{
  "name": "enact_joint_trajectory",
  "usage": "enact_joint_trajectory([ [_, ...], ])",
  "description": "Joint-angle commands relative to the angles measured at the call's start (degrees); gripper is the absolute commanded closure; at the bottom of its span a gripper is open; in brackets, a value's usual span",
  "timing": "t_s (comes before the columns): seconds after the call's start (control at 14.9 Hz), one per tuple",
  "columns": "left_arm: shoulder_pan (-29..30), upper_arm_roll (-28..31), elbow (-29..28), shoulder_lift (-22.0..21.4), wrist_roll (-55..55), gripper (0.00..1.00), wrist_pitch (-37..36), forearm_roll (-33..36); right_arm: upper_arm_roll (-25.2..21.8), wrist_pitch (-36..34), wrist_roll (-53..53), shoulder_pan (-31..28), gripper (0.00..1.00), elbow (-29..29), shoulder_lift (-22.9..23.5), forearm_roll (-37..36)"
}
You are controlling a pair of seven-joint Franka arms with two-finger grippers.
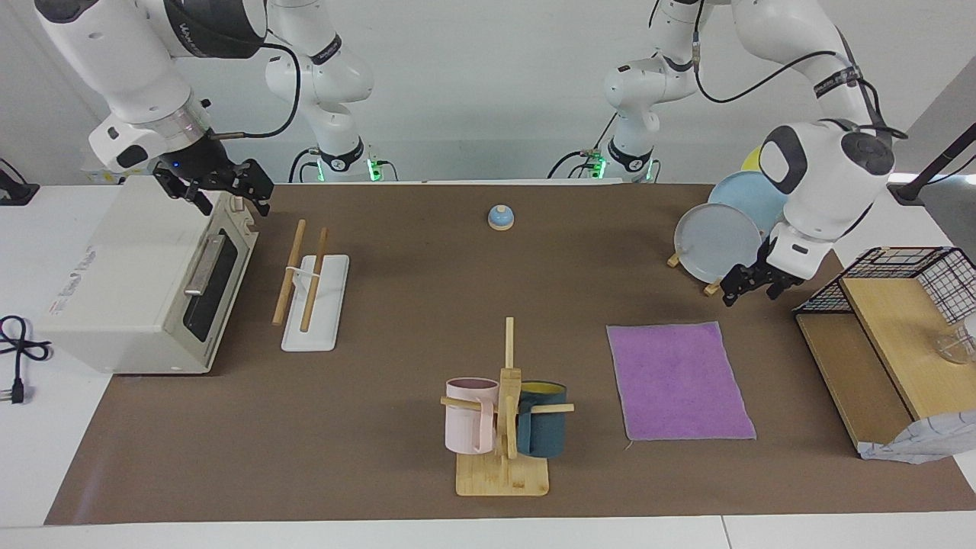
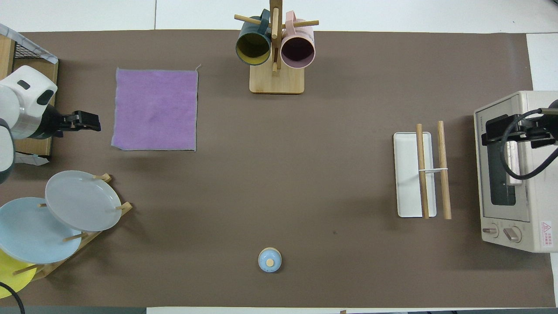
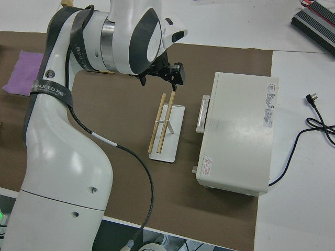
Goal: Fold towel and hang on rack
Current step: 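Move the left gripper to the near edge of the purple towel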
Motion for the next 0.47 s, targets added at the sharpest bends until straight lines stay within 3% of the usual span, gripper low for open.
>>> enact_joint_trajectory([
  [0.0, 1.4, 0.1, 0.5, 4.2, 1.5, 0.01, 2.6, -1.2, 0.0, 0.1, -1.2, -0.4, 0.0, -0.8, -0.6, 0.7],
  [0.2, 1.4, 0.0, 0.9, 8.0, 1.5, 0.06, 4.6, -1.7, 0.0, 0.1, -1.1, -0.4, 0.0, -0.8, -0.6, 0.7],
  [0.4, 0.9, 0.0, 2.4, 10.1, 1.5, 0.18, 4.8, -3.5, 0.0, 0.1, -1.2, -0.4, 0.0, -0.8, -0.6, 0.7],
])
